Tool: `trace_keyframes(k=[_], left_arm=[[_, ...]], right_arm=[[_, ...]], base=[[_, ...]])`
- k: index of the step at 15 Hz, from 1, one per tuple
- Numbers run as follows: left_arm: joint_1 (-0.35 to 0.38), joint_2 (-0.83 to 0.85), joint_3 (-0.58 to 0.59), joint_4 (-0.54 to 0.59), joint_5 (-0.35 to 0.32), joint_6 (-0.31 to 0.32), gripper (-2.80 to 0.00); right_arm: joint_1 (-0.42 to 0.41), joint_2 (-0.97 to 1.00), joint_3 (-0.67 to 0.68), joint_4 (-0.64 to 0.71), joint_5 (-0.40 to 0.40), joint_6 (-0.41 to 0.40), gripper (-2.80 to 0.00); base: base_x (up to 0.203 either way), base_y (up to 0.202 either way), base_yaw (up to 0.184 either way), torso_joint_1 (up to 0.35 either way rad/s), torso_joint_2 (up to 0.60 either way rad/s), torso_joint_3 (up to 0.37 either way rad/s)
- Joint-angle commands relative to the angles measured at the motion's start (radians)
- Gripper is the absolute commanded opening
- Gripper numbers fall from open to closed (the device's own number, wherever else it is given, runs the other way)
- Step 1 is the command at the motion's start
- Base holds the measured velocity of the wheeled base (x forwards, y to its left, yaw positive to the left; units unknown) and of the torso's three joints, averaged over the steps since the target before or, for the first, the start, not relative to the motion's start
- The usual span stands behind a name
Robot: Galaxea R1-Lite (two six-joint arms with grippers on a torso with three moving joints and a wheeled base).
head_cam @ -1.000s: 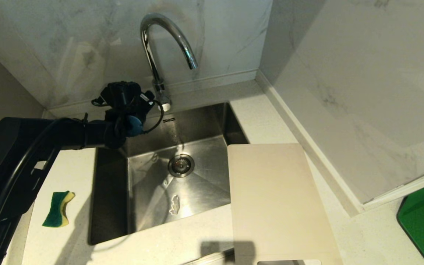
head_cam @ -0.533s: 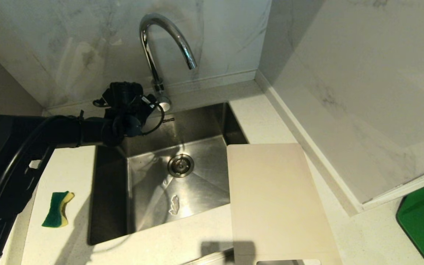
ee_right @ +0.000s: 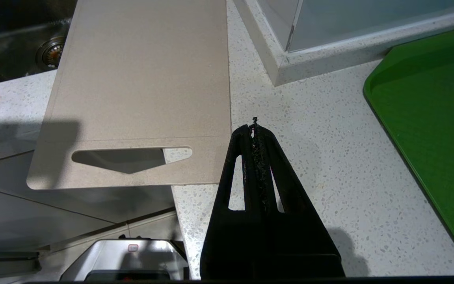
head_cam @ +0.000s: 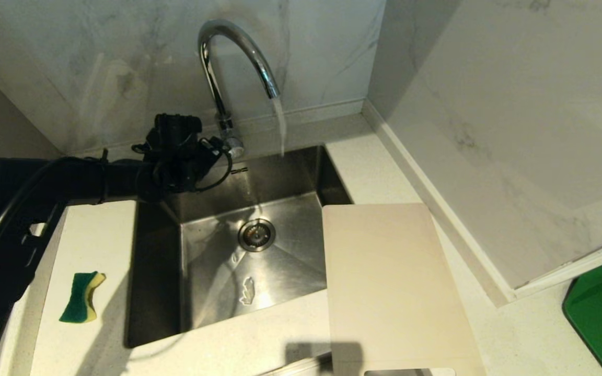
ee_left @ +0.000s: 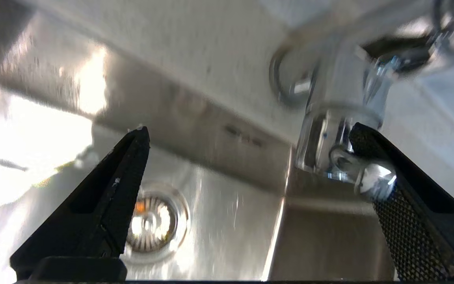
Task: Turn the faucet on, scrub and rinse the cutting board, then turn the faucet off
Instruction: Turn on the tap
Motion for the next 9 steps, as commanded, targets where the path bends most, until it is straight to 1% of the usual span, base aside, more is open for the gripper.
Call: trace_keyframes(k=[1,5,7,9], left_arm=[[0.001,-0.020,0.002,0.024,-0.010,-0.012,0.00],[-0.001,-0.038,0.002,0.059,-0.027,-0.025,0.00],[-0.004,-0.054,0.002,0.099,-0.070,-0.054,0.00],[-0.006,-0.065,0.003,0.110,-0.079,-0.061,0.00]], right_arm=[[0.000,0.000,0.000,0.000,0.000,0.000,-2.80],[0.000,0.000,0.000,0.000,0.000,0.000,-2.80],[0.000,0.000,0.000,0.000,0.000,0.000,-2.80],[0.000,0.000,0.000,0.000,0.000,0.000,-2.80]], base=[[0.000,0.000,0.000,0.000,0.00,0.000],[0.000,0.000,0.000,0.000,0.00,0.000],[0.000,0.000,0.000,0.000,0.00,0.000],[0.000,0.000,0.000,0.000,0.00,0.000]])
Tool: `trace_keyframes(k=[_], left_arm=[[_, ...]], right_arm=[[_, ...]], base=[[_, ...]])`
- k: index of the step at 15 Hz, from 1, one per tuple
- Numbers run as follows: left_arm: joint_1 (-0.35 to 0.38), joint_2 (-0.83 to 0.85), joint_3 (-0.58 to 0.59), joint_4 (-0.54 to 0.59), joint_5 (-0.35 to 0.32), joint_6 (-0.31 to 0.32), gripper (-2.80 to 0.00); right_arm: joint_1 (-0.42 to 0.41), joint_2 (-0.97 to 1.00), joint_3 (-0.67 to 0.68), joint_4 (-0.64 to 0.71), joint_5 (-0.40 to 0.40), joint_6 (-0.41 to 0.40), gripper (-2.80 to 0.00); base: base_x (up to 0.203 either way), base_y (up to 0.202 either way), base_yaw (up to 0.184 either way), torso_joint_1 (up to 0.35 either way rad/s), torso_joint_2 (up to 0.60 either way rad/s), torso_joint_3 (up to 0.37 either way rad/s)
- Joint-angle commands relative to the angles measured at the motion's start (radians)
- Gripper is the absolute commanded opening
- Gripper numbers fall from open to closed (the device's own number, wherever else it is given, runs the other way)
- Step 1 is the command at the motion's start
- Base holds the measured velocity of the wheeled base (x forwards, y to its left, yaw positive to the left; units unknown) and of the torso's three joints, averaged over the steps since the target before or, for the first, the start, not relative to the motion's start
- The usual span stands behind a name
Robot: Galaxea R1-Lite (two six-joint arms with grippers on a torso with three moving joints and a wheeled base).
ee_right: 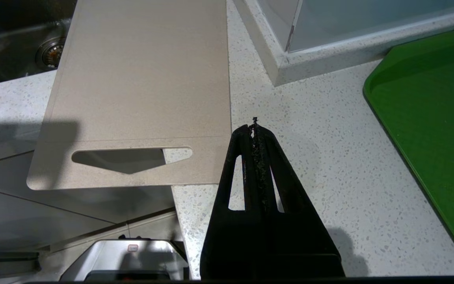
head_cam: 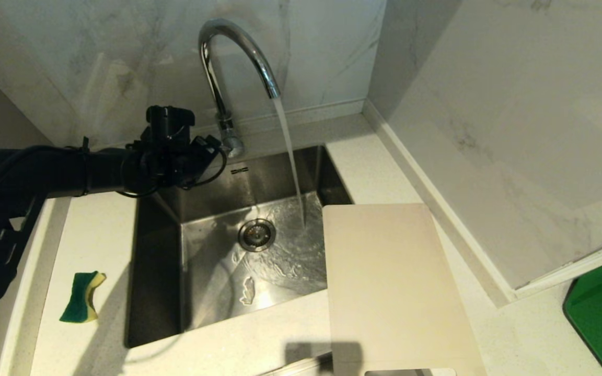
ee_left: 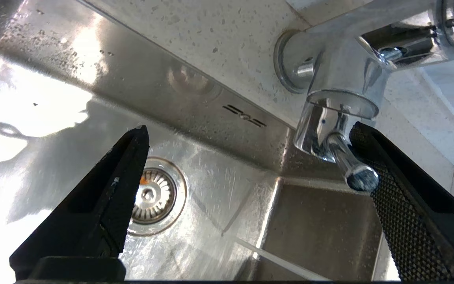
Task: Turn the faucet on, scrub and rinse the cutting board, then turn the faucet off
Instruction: Turn on the tap, then pick up the cleaning cloth
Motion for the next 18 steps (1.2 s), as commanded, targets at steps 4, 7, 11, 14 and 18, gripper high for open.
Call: trace_keyframes(k=[4,7,11,14,18], left_arm=[[-0.016,-0.047,0.018,0.006,0.000,0.000,0.00],[-0.016,-0.091,0.018,-0.005,0.005,0.021,0.00],[-0.019,-0.207,0.022,-0.006,0.002,0.137,0.00],[-0.014,-0.327,0.060,0.005,0.000,0.284,0.00],[0.033,-0.580,0.286,0.048,-0.044,0.652,0.00]], right_arm=[[0.000,0.000,0.000,0.000,0.000,0.000,-2.80],[0.000,0.000,0.000,0.000,0.000,0.000,-2.80],[0.000,0.000,0.000,0.000,0.000,0.000,-2.80],[0.000,0.000,0.000,0.000,0.000,0.000,-2.80],[0.000,0.000,0.000,0.000,0.000,0.001,-2.80]], base=[[0.000,0.000,0.000,0.000,0.00,0.000],[0.000,0.000,0.000,0.000,0.00,0.000],[0.000,0.000,0.000,0.000,0.00,0.000],[0.000,0.000,0.000,0.000,0.00,0.000],[0.000,0.000,0.000,0.000,0.00,0.000]])
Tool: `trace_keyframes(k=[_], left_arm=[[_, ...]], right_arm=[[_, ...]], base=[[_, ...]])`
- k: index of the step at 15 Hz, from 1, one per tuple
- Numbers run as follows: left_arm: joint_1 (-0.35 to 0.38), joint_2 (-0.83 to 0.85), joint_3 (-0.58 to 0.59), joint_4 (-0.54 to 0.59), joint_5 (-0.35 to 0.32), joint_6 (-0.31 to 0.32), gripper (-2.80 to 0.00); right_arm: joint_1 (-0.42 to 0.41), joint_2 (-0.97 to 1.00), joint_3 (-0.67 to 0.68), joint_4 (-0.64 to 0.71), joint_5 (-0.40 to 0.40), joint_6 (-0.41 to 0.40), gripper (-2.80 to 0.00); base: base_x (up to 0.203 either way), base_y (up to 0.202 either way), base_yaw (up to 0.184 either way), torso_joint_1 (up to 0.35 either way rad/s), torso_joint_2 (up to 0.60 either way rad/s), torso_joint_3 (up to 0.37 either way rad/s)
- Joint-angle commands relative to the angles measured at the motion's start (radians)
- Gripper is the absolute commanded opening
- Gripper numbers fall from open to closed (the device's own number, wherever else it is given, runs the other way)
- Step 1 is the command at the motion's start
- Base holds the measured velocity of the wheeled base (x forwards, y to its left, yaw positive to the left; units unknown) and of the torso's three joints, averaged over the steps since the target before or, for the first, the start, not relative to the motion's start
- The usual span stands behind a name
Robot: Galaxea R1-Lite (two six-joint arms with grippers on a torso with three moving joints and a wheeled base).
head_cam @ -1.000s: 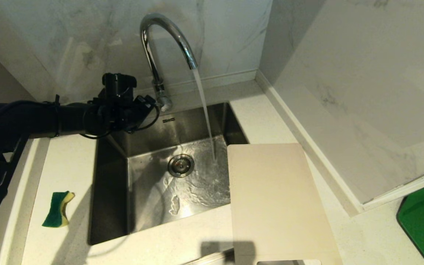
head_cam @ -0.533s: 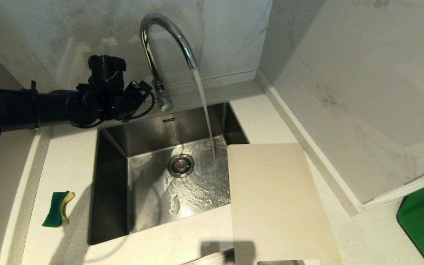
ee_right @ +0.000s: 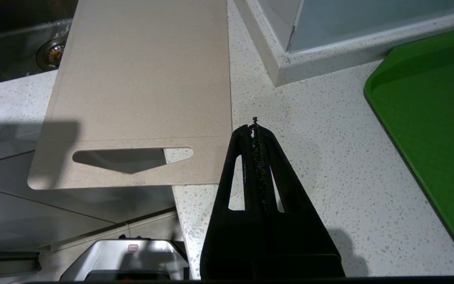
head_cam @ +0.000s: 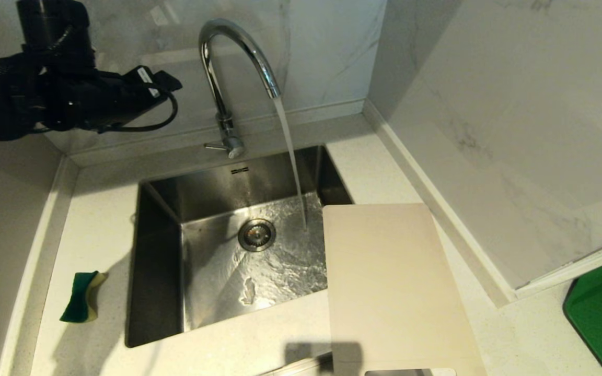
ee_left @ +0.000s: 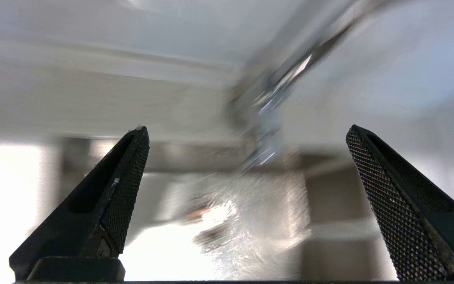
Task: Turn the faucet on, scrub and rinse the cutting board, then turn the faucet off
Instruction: Pick up the cleaning cloth
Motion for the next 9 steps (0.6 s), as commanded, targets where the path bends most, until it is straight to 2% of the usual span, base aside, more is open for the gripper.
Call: trace_keyframes(k=[1,2,4,7,9], left_arm=[[0.037,-0.220,0.165,0.028,-0.036,0.214,-2.80],[0.052,-0.274,0.230,0.057,-0.049,0.254,-2.80],[0.107,-0.352,0.346,0.143,-0.077,0.288,-2.80],[0.197,-0.425,0.528,0.223,-0.183,0.294,-2.80],[0.286,-0.449,0.645,0.235,-0.222,0.292,-2.80]], right_arm=[[0.000,0.000,0.000,0.000,0.000,0.001,-2.80],[0.000,0.000,0.000,0.000,0.000,0.000,-2.80],[0.000,0.000,0.000,0.000,0.000,0.000,-2.80],[0.000,0.000,0.000,0.000,0.000,0.001,-2.80],[0.000,0.000,0.000,0.000,0.000,0.000,-2.80]], base=[[0.000,0.000,0.000,0.000,0.00,0.000],[0.000,0.000,0.000,0.000,0.00,0.000],[0.000,0.000,0.000,0.000,0.00,0.000],[0.000,0.000,0.000,0.000,0.00,0.000],[0.000,0.000,0.000,0.000,0.00,0.000]])
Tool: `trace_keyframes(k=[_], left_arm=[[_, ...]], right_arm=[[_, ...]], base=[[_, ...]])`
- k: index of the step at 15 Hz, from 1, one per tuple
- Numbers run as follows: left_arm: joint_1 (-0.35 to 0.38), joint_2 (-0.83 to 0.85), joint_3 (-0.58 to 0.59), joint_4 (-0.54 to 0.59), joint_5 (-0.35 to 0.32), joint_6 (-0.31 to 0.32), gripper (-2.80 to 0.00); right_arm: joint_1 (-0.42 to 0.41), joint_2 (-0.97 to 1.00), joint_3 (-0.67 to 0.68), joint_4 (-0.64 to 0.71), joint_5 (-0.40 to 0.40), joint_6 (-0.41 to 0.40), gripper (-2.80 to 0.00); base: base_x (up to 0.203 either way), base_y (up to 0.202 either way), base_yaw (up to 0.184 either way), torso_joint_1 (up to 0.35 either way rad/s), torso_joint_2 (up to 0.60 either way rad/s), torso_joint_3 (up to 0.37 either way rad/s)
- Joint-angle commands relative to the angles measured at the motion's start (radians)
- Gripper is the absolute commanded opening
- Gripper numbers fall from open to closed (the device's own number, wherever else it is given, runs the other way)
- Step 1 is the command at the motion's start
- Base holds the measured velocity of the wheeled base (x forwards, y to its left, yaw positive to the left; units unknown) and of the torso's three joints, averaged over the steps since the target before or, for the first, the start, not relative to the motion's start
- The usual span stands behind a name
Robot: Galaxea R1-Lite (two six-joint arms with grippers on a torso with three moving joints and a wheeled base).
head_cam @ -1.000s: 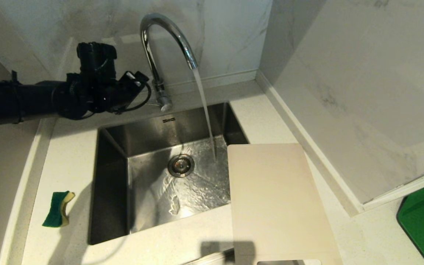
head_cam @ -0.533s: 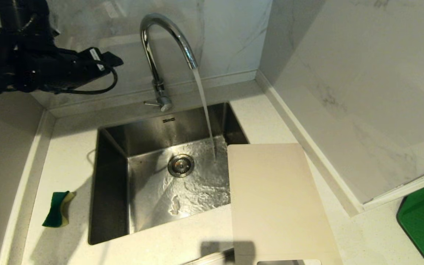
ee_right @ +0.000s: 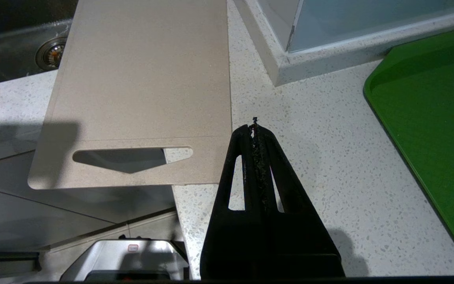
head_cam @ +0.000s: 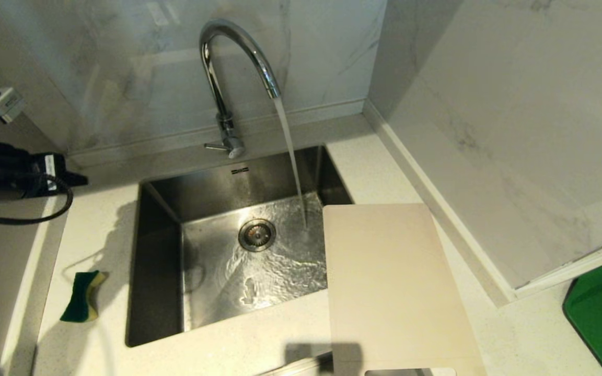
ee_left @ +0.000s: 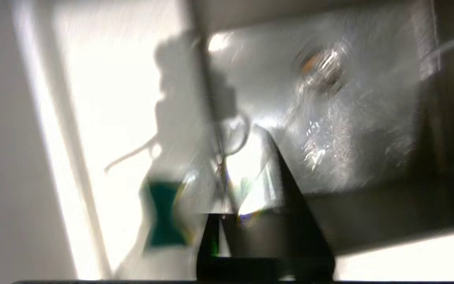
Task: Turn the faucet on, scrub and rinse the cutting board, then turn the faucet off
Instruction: Pick up the cleaning cloth
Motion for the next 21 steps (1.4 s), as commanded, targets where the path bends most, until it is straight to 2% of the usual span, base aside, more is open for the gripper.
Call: trace_keyframes(k=[1,4,6,7,8,10,12,16,21], left_arm=[[0.097,-0.051,0.132,0.007,-0.024,-0.002,-2.80],[0.135,-0.027,0.260,0.005,-0.064,-0.007,-2.80],[0.136,0.039,0.287,0.003,-0.068,-0.015,-2.80],[0.135,0.079,0.290,0.001,-0.055,-0.035,0.00],[0.137,0.112,0.291,0.000,-0.046,-0.067,0.00],[0.162,0.161,0.296,-0.003,-0.072,-0.090,0.00],[0.182,0.198,0.298,-0.029,-0.102,-0.091,0.00],[0.222,0.269,0.319,-0.108,-0.110,-0.087,0.00],[0.247,0.310,0.322,-0.119,-0.143,-0.084,0.00]], right_arm=[[0.000,0.000,0.000,0.000,0.000,0.000,-2.80],[0.000,0.000,0.000,0.000,0.000,0.000,-2.80],[0.000,0.000,0.000,0.000,0.000,0.000,-2.80],[0.000,0.000,0.000,0.000,0.000,0.001,-2.80],[0.000,0.000,0.000,0.000,0.000,0.000,-2.80],[0.000,0.000,0.000,0.000,0.000,0.000,-2.80],[0.000,0.000,0.000,0.000,0.000,0.000,-2.80],[0.000,0.000,0.000,0.000,0.000,0.000,-2.80],[0.000,0.000,0.000,0.000,0.000,0.000,-2.80]], base=[[0.000,0.000,0.000,0.000,0.00,0.000],[0.000,0.000,0.000,0.000,0.00,0.000],[0.000,0.000,0.000,0.000,0.00,0.000],[0.000,0.000,0.000,0.000,0.00,0.000],[0.000,0.000,0.000,0.000,0.00,0.000],[0.000,0.000,0.000,0.000,0.00,0.000],[0.000,0.000,0.000,0.000,0.00,0.000],[0.000,0.000,0.000,0.000,0.00,0.000],[0.000,0.000,0.000,0.000,0.00,0.000]])
